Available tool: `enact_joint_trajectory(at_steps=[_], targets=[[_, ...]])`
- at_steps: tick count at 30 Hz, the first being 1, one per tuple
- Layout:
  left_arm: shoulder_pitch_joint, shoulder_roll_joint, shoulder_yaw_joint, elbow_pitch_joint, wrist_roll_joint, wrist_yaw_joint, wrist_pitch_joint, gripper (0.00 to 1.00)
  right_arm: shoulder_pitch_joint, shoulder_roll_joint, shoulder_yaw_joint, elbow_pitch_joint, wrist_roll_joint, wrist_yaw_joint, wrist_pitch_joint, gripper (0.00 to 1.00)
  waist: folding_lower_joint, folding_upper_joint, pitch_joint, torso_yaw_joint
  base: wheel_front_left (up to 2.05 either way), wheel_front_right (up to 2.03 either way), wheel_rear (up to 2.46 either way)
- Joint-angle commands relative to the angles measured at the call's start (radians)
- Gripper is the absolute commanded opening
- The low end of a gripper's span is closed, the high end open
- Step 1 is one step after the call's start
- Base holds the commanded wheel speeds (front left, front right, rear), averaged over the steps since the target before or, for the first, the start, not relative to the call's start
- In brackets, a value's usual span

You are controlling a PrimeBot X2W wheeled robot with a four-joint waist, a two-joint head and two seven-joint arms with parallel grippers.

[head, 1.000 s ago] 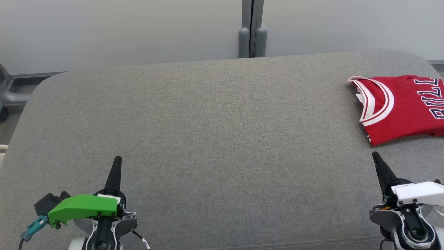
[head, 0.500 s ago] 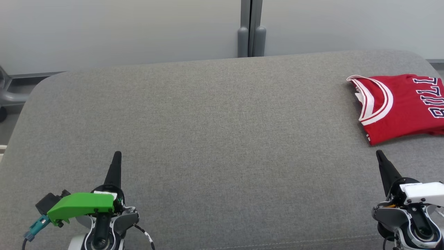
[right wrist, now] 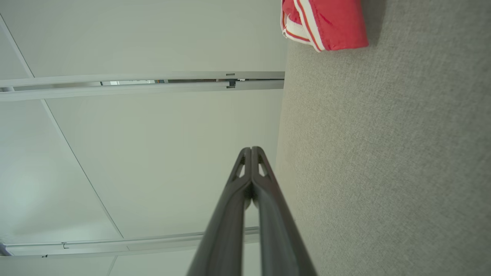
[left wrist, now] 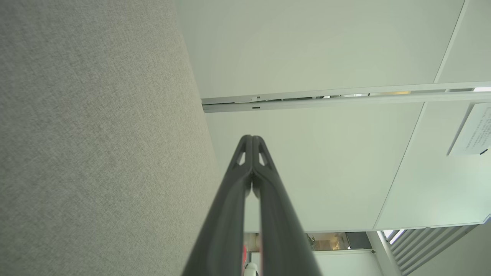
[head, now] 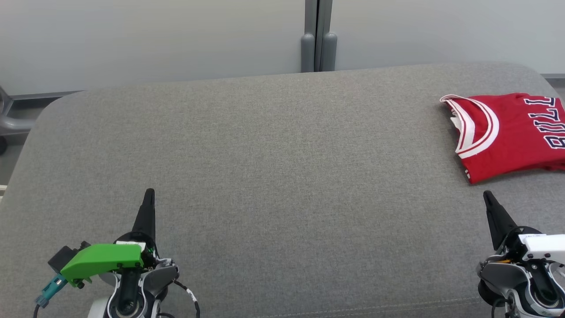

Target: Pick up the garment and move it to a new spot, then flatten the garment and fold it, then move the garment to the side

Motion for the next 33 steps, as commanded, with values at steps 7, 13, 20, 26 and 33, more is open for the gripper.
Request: enact_joint_trajectory(at_steps=[7,13,20,26,33], targets=[[-0.024,-0.01,0.015,0.004,-0.028,-0.015,0.009,0.0,-0.014,-0.005,-0.013,0.006,0.044,0.0,0.01,0.0,0.0,-0.0001,0.001,-0.002,0.0,0.0,0.0],[-0.02,-0.01,0.014,0.004,-0.028,-0.014,0.009,0.0,-0.014,-0.005,-0.012,0.006,0.044,0.0,0.01,0.0,0.0,-0.0001,0.001,-0.002,0.0,0.0,0.0],[-0.02,-0.01,0.014,0.004,-0.028,-0.014,0.009,0.0,-0.014,-0.005,-0.012,0.006,0.044,0.0,0.01,0.0,0.0,-0.0001,0.001,-0.002,0.0,0.0,0.0],[-0.02,-0.01,0.014,0.004,-0.028,-0.014,0.008,0.0,-0.014,-0.005,-0.012,0.006,0.044,0.0,0.01,0.0,0.0,-0.0001,0.001,-0.002,0.0,0.0,0.0],[-0.02,-0.01,0.014,0.004,-0.028,-0.014,0.008,0.0,-0.014,-0.005,-0.012,0.006,0.044,0.0,0.01,0.0,0.0,-0.0001,0.001,-0.002,0.0,0.0,0.0]])
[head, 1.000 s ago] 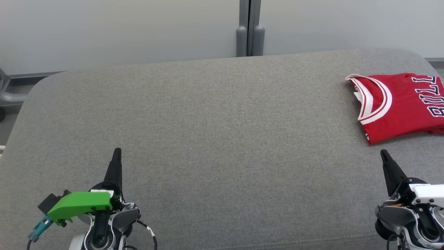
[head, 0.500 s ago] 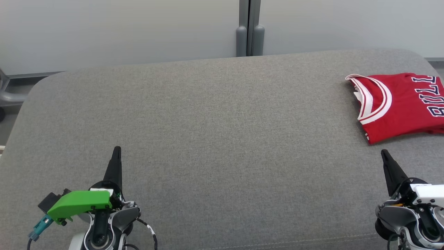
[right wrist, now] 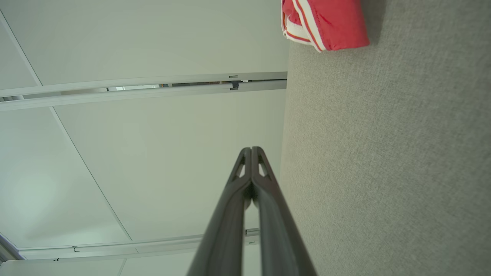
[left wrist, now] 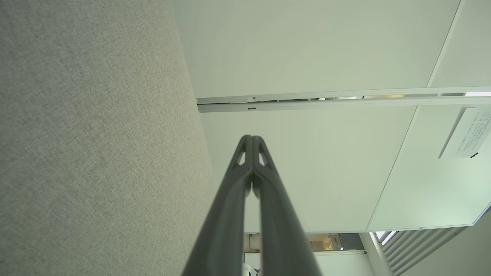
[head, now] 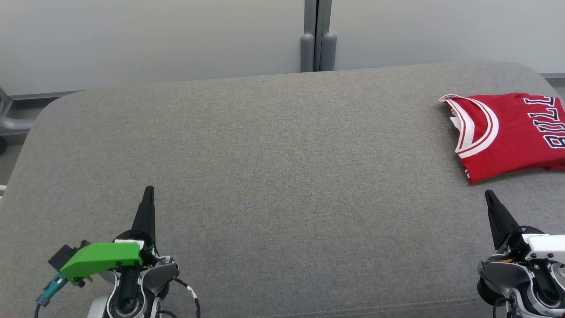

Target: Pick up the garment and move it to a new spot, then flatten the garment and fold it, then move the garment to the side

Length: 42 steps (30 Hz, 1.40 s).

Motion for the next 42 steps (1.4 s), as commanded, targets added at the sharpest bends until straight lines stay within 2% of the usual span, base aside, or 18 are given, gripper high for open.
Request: enact_joint_trajectory(at_steps=[1,42], targets=[[-0.012,0.0,0.003,-0.002,-0.008,-0.003,0.003,0.0,-0.01,-0.004,-0.002,0.001,0.004,0.0,0.002,0.0,0.0,0.0,0.0,0.0,0.0,0.0,0.0],[-0.012,0.0,0.002,-0.002,-0.009,-0.003,0.002,0.0,-0.01,-0.004,-0.002,0.001,0.004,0.0,0.001,0.0,0.0,0.0,0.0,0.0,0.0,0.0,0.0]])
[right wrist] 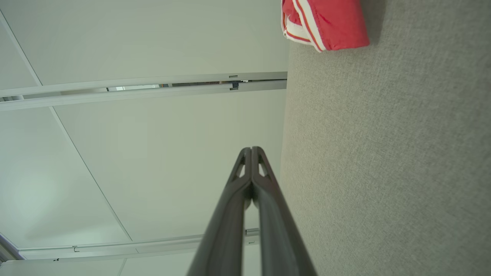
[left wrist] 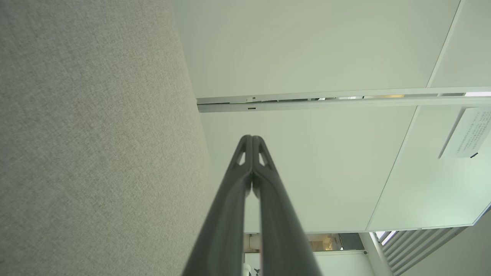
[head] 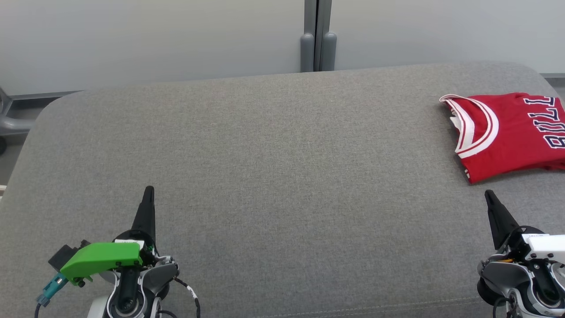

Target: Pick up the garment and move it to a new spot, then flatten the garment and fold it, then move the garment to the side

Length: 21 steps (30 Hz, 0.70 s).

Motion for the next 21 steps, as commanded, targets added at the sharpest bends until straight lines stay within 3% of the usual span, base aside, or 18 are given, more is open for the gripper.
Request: enact_joint_trajectory(at_steps=[1,21], targets=[[-0.011,0.0,0.002,-0.002,-0.009,-0.003,0.002,0.0,-0.01,-0.004,-0.002,0.001,0.004,0.0,0.001,0.0,0.0,-0.0001,0.0,0.0,0.0,0.0,0.0],[-0.011,0.0,0.002,-0.002,-0.009,-0.003,0.002,0.0,-0.01,-0.004,-0.002,0.001,0.004,0.0,0.001,0.0,0.0,-0.0001,0.0,0.0,0.0,0.0,0.0]])
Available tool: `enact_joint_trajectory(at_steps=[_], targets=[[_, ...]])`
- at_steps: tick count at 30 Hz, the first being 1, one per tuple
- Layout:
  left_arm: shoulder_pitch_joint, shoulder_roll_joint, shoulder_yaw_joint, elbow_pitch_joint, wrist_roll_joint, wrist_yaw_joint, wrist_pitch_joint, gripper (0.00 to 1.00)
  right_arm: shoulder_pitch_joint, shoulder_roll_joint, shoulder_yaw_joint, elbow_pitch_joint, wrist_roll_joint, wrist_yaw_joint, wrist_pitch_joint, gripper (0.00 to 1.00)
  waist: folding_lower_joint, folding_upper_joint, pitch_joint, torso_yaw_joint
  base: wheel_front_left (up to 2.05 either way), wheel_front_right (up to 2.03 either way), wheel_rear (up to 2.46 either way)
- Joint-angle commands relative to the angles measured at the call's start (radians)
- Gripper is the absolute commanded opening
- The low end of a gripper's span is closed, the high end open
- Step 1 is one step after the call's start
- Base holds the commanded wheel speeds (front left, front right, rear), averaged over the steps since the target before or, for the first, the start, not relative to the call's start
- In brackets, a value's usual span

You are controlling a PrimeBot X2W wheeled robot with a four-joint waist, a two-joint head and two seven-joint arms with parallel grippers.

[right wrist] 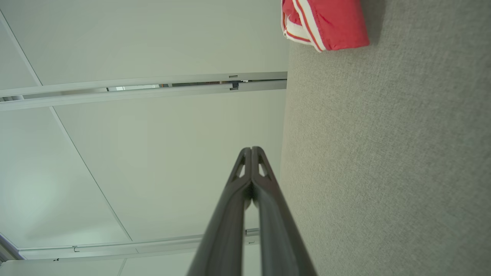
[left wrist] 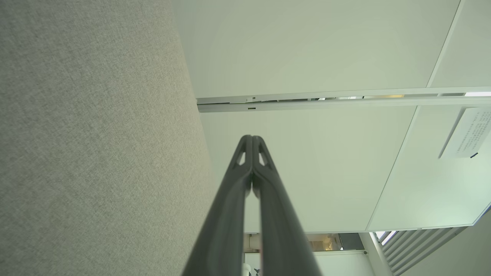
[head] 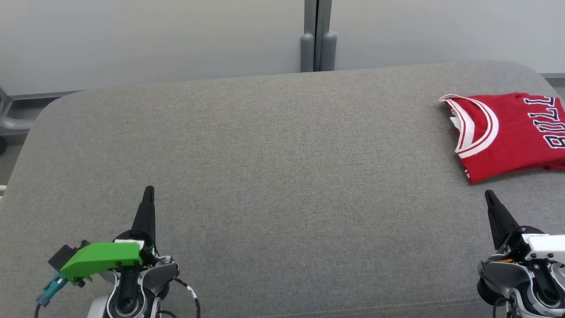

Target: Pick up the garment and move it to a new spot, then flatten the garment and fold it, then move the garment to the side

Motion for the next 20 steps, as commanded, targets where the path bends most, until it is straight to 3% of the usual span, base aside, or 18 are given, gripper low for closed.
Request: enact_joint_trajectory(at_steps=[1,20], targets=[[-0.011,0.0,0.002,-0.002,-0.008,-0.003,0.002,0.0,-0.01,-0.004,-0.002,0.001,0.004,0.0,0.001,0.0,0.0,-0.0001,0.0,0.0,0.0,0.0,0.0],[-0.011,0.0,0.002,-0.002,-0.009,-0.003,0.002,0.0,-0.01,-0.004,-0.002,0.001,0.004,0.0,0.001,0.0,0.0,-0.0001,0.0,0.0,0.0,0.0,0.0]])
